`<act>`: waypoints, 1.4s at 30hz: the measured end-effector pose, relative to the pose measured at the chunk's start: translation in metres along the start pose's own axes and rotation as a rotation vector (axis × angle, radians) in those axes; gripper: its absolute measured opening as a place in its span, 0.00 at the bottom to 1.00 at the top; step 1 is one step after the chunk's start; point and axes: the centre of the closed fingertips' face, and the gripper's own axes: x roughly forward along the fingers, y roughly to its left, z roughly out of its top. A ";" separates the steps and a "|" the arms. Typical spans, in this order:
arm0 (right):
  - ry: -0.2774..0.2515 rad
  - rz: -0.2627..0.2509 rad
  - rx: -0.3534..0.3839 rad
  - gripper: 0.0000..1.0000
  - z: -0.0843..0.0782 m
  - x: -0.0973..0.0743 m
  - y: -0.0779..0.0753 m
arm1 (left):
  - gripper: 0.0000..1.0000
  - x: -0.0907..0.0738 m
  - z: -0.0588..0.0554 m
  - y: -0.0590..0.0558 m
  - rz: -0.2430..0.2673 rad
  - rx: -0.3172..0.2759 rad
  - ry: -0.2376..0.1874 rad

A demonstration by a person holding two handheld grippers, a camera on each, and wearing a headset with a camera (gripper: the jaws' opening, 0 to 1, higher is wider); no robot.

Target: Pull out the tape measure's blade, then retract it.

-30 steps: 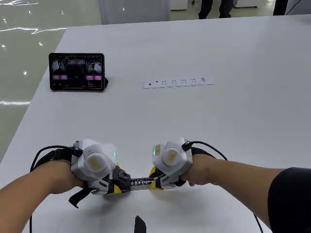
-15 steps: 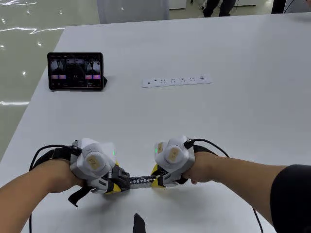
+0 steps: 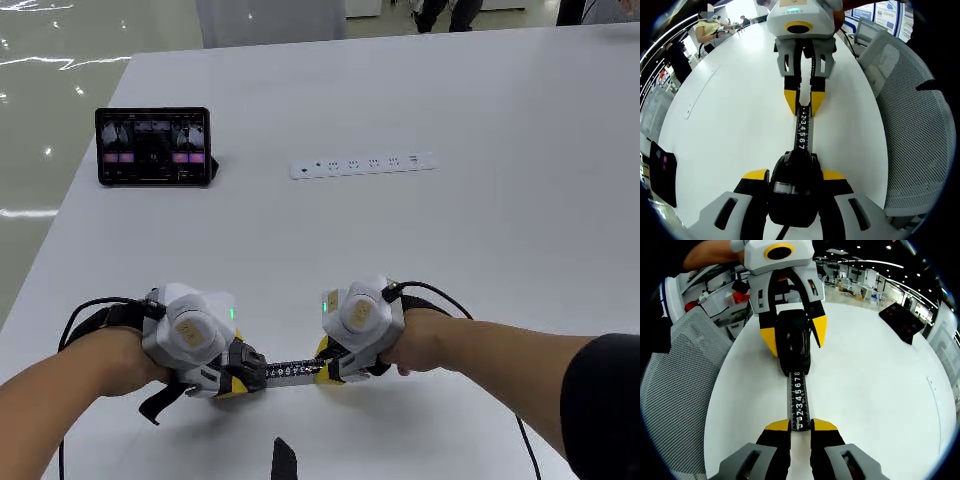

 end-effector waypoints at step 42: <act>0.004 -0.013 0.028 0.10 -0.023 -0.017 -0.004 | 0.34 0.000 0.000 -0.001 0.003 0.008 0.008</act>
